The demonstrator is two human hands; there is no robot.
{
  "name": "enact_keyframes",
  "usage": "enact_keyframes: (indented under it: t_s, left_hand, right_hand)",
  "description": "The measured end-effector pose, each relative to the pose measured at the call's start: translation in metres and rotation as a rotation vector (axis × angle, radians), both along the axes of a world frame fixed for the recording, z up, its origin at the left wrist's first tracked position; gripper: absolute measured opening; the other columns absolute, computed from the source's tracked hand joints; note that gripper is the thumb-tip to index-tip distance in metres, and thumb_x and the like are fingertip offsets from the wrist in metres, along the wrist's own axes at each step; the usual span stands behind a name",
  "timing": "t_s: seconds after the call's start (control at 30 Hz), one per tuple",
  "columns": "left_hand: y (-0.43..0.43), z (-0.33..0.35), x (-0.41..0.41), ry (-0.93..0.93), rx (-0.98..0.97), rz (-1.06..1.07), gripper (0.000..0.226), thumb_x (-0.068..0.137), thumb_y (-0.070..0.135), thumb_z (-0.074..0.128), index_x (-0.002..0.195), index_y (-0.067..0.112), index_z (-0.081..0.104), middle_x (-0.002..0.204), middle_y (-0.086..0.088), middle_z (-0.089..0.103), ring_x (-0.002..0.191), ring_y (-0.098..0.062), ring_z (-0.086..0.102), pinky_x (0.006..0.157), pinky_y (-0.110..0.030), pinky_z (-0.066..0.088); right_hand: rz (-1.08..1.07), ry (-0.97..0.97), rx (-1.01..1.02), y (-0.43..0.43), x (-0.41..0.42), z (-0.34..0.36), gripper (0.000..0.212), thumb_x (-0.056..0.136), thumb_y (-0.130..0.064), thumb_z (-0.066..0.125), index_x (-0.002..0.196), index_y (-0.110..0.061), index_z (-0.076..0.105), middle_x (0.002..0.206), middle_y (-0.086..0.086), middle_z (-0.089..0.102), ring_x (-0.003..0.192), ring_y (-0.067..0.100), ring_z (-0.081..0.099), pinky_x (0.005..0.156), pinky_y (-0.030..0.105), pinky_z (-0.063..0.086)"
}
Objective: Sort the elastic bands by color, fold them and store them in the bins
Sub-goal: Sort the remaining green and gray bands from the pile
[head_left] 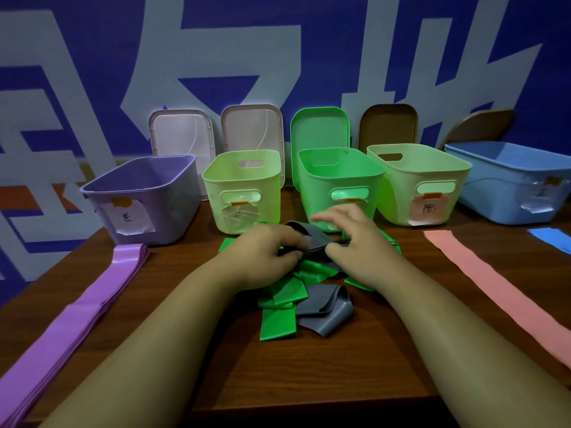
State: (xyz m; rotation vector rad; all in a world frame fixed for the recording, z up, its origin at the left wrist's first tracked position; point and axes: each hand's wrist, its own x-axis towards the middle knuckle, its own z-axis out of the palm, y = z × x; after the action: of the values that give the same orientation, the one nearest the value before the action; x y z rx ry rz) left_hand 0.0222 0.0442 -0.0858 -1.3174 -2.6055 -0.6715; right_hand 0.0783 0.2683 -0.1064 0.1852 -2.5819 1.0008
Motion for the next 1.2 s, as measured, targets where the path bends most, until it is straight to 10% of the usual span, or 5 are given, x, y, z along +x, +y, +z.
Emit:
enact_keyframes:
  t_s: [0.2,0.37,0.73,1.03,1.2]
  left_hand:
    - [-0.015,0.008,-0.015,-0.129,0.349,0.435,0.026,0.092,0.026,0.053,0.102,0.03,0.076,0.091,0.012,0.078,0.091,-0.012,0.072,0.086,-0.036,0.058]
    - [-0.036,-0.009,-0.044,-0.084,0.124,0.783,0.031,0.094,0.029,0.061,0.116,0.008,0.066,0.115,-0.018,0.066,0.11,-0.044,0.061,0.088,-0.041,0.05]
    - [-0.02,-0.017,-0.047,-0.125,0.072,0.517,0.017,0.089,0.034,0.079,0.101,0.023,0.08,0.1,0.002,0.075,0.096,-0.022,0.068,0.085,-0.036,0.056]
    - [0.015,0.001,-0.026,-0.027,0.51,0.224,0.023,0.097,0.015,0.073,0.113,0.031,0.075,0.101,0.014,0.07,0.085,-0.005,0.064,0.08,-0.027,0.056]
    - [0.032,0.006,-0.008,0.081,0.504,-0.007,0.032,0.091,-0.001,0.072,0.115,0.019,0.076,0.106,0.007,0.072,0.099,-0.005,0.067,0.089,-0.022,0.054]
  right_hand:
    - [-0.022,-0.043,0.096,-0.003,-0.002,-0.002,0.01,0.091,-0.026,0.068,0.085,-0.03,0.075,0.104,-0.012,0.064,0.103,0.014,0.056,0.091,0.036,0.047]
    - [-0.012,-0.118,0.064,-0.005,0.003,-0.001,0.012,0.092,-0.028,0.066,0.085,-0.025,0.075,0.098,-0.008,0.063,0.094,0.008,0.059,0.078,0.031,0.043]
    - [0.048,-0.151,0.013,-0.005,0.004,-0.003,0.042,0.098,-0.063,0.062,0.085,-0.028,0.081,0.106,-0.011,0.066,0.107,0.005,0.059,0.097,0.037,0.047]
    - [0.008,-0.126,-0.077,-0.006,0.004,-0.002,0.04,0.1,-0.057,0.065,0.087,-0.021,0.08,0.102,-0.007,0.067,0.097,0.008,0.065,0.092,0.035,0.052]
    - [-0.184,-0.046,-0.321,-0.002,0.0,0.006,0.045,0.09,-0.058,0.076,0.123,-0.033,0.059,0.106,-0.013,0.067,0.098,0.008,0.068,0.086,0.039,0.058]
